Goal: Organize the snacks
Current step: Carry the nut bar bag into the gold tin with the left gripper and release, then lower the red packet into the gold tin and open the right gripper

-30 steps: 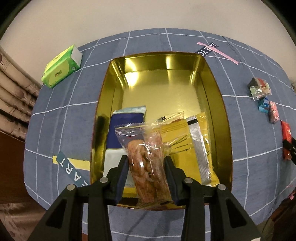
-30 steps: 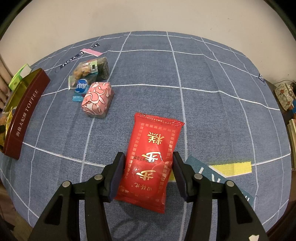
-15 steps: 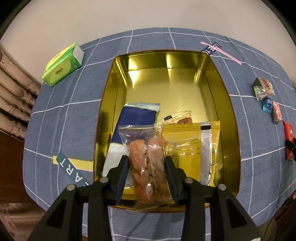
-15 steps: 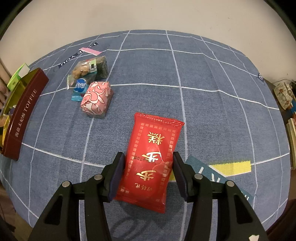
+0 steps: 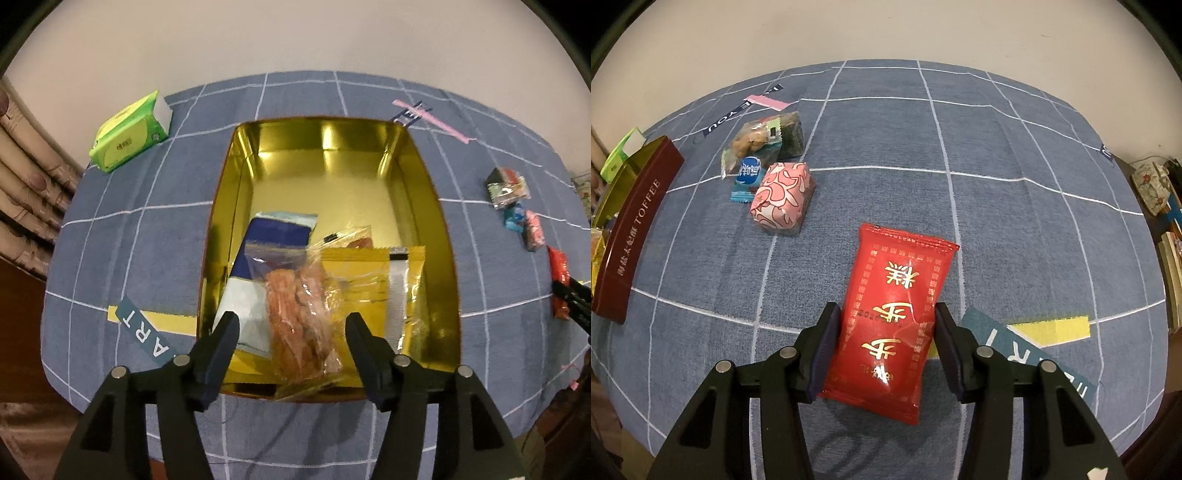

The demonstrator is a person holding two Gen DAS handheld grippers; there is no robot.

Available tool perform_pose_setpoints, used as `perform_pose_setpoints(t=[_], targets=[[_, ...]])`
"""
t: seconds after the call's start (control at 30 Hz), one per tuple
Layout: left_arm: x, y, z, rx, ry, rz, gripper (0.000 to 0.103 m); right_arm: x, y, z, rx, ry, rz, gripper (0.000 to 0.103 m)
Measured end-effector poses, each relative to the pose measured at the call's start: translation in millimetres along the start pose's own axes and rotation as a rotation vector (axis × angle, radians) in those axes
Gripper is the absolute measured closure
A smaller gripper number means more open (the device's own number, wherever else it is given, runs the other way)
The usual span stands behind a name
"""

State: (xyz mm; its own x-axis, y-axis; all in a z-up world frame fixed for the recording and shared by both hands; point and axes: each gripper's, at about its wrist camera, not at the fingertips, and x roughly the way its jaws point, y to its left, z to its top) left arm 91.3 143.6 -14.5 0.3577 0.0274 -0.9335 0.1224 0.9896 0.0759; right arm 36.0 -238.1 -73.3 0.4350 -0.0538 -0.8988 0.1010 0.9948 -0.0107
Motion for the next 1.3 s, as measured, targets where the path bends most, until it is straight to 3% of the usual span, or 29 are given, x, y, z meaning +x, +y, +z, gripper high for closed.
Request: perform_pose_setpoints(t=[0.5,1.0,1.3], targets=[[-32,20,-17,-0.075,-0.114,0.000,0.041,-5,-1,-2,0.042,-0.007,-0.008,0.060],[-31,64,-44,-0.202,-0.140,-0.003,0.040,-24,5,-6,0.089,-0.016,-0.019,0.061],[-36,80,-54,-0.225,-0.159,0.035,0.040,-69,65,20,-0.023,-0.115,0.065,0.061]])
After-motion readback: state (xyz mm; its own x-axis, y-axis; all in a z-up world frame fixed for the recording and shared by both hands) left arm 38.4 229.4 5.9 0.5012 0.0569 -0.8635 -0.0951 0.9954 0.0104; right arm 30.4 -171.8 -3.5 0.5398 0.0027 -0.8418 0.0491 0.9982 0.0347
